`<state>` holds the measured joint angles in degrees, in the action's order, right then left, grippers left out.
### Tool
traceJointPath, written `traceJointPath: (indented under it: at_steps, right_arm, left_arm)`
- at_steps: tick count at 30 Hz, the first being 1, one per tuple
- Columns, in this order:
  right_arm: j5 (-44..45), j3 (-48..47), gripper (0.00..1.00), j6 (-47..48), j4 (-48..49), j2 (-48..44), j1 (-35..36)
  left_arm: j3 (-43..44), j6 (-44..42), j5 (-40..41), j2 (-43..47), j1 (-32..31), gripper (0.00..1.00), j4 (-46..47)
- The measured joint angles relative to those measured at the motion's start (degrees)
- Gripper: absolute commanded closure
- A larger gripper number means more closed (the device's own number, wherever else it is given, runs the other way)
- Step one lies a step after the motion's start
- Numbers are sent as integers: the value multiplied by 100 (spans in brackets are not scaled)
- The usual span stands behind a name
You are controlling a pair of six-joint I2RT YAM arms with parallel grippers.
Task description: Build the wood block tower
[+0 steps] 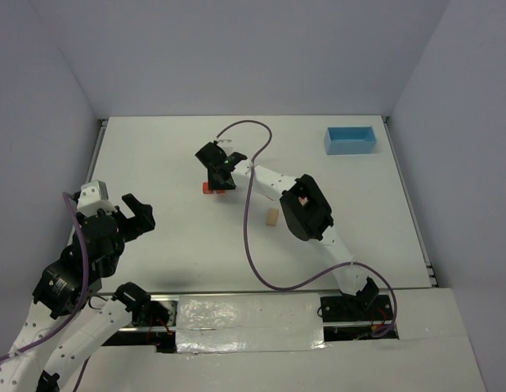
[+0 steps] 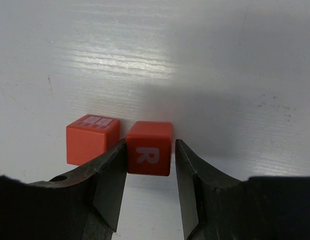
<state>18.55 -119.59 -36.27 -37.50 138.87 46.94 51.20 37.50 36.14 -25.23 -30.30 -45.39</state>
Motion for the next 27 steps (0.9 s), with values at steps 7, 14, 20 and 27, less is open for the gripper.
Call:
traceJointPath:
  at_steps: [7,14,20,27]
  right_arm:
    - [7,481,51,-57,122,-247,0]
    - [-52,1023,50,-70,258,-984,-26]
    - [-192,1652,56,-70,511,-1882,-72]
    - [-232,1705,95,57,433,-1969,-483]
  left_arm:
    - [0,0,-4,0,0,0,0]
    - [0,-2,-7,0,0,1,2]
    - [0,-2,-9,0,0,0,2]
    - [0,-2,-11,0,0,0,2]
